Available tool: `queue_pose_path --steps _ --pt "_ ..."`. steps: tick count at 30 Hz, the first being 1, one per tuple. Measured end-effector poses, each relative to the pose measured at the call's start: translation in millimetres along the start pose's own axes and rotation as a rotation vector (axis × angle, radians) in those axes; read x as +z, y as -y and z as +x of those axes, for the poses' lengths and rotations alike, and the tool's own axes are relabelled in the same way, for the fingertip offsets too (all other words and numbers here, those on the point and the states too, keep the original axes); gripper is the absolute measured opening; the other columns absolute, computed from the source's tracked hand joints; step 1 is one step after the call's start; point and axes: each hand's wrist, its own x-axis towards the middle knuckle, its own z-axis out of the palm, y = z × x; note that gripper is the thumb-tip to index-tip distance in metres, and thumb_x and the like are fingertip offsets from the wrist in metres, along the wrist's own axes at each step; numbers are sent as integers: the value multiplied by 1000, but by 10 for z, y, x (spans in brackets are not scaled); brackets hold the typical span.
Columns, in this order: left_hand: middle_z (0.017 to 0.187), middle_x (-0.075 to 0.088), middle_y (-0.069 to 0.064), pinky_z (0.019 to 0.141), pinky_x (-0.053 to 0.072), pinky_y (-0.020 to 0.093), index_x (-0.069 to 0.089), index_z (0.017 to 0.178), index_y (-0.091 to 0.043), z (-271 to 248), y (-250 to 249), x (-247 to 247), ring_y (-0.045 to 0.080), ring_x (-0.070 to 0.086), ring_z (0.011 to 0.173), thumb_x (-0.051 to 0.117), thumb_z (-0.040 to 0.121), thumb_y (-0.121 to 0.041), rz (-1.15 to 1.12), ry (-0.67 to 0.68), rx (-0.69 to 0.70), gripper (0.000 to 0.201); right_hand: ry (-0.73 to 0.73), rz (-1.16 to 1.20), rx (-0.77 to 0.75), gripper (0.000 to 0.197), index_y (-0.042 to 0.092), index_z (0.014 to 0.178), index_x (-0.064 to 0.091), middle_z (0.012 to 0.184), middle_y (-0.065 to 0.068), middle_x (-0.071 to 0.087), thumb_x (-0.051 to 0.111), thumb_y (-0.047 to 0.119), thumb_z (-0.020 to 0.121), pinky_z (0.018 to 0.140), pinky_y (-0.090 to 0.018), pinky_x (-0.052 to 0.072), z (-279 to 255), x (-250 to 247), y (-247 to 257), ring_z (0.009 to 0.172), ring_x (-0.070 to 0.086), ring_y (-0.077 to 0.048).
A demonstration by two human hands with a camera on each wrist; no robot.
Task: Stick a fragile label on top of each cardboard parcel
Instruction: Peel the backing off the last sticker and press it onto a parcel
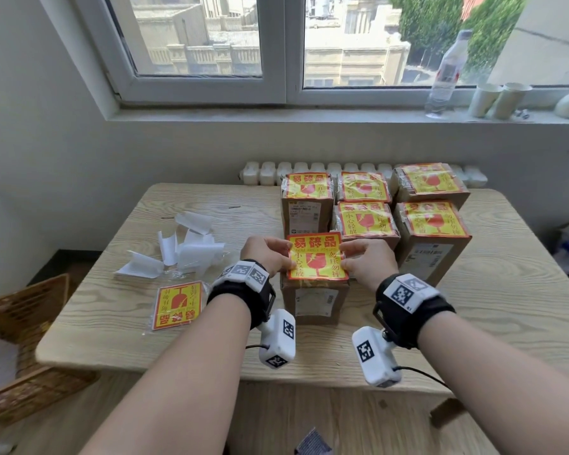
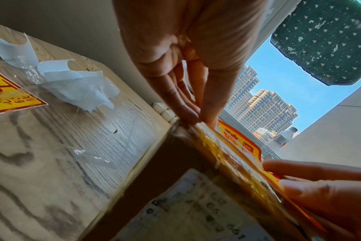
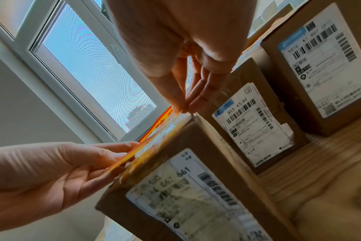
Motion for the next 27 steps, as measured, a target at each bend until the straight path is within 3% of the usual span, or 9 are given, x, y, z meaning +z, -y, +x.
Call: queue_pose_path --steps 6,16,18,19,21,22,24,27 --pt "93 72 -2 88 57 38 71 98 -20 17 21 11 16 68 93 79 71 0 20 -4 11 35 2 -25 -13 32 16 113 70 114 -5 69 71 7 83 86 -29 56 3 13 3 100 65 -17" --pt "95 71 -2 89 55 34 72 105 -17 56 44 27 15 66 95 81 67 2 101 -6 35 43 29 -85 -27 34 16 112 71 112 -5 69 71 4 80 72 -18 50 1 5 12 98 65 -17" --pt "98 71 -1 81 58 30 72 103 -18 57 35 36 14 66 91 82 66 0 148 -5 41 42 31 -113 -27 35 17 112 71 110 -4 70 72 5 79 65 -14 45 -5 2 21 94 64 -14" --pt "99 71 0 70 58 24 72 102 -19 54 22 42 13 66 87 83 66 -1 173 -5 44 42 34 -126 -25 35 17 112 70 108 -3 70 73 6 79 62 -13 44 -6 -1 25 91 63 -13" --pt "98 67 -3 43 48 12 72 103 -21 44 -10 54 8 61 76 83 68 -3 232 3 60 41 48 -154 -22 38 18 113 69 104 -2 70 77 9 77 57 -12 42 -10 -6 37 87 62 -13" --pt "97 62 -5 38 43 11 71 105 -23 49 -18 60 7 57 74 83 69 -4 262 10 59 42 55 -176 -21 40 19 113 68 104 -2 68 79 11 76 57 -13 43 -17 -7 51 87 61 -13" --pt "103 55 -5 52 41 13 70 108 -25 72 -25 49 9 54 84 83 68 -7 311 10 48 46 65 -239 -19 42 23 113 68 108 -3 65 81 19 74 66 -19 50 -31 2 87 90 61 -15" --pt "126 53 -2 81 47 29 69 108 -35 128 -35 7 18 52 113 88 61 -12 385 -43 51 56 47 -386 -41 44 31 111 67 117 0 56 83 33 70 85 -34 55 -42 18 126 101 59 -18"
